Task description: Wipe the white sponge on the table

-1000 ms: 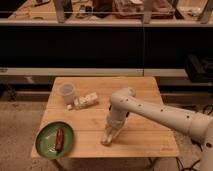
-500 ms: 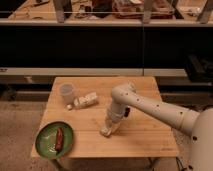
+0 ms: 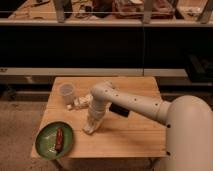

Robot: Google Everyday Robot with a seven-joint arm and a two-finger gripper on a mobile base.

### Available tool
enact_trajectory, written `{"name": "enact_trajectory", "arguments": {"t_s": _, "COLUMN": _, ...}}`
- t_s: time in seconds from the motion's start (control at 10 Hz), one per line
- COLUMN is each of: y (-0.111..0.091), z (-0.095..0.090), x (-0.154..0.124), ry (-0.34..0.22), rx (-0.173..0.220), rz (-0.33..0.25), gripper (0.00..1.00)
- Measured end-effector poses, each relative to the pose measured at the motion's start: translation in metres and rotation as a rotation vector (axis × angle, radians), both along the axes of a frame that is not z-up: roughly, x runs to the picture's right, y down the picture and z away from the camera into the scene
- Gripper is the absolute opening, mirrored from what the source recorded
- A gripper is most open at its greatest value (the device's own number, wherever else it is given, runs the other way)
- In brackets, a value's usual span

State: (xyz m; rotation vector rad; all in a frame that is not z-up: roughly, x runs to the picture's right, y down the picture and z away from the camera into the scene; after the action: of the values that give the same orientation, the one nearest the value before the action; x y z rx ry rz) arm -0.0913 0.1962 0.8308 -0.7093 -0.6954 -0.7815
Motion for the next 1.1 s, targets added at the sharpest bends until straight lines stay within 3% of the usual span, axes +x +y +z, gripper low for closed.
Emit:
{"name": "enact_trajectory", "arguments": {"t_s": 0.2, "y": 0.010, "z": -0.023, "x": -0.010, "ry": -0.058, "rx": -0.005, "rz": -0.080, "gripper": 0.00}}
{"name": "enact_trajectory", "arguments": {"t_s": 0.4, "y": 0.024, "z": -0.034, "x": 0.007, "ry": -0.047, "rx": -0.015, "rz": -0.131, "gripper": 0.00}}
{"name": "enact_trajectory", "arguments": {"t_s": 0.5, "y": 0.033, "z": -0.039, "x": 0.026, "ry": -0.014, "rx": -0.023, "rz": -0.142, "gripper": 0.00}}
{"name": "enact_trajectory", "arguments": {"t_s": 0.8, "y": 0.047, "z": -0.047, "x": 0.059, "ry": 0.044, "rx": -0.047, "rz": -0.137, "gripper": 0.00}}
{"name": "enact_trajectory", "arguments": {"t_s": 1.1, "y": 0.046, "z": -0.045, "x": 0.098, "ry": 0.118, "rx": -0.072, "rz": -0.090, "gripper": 0.00}}
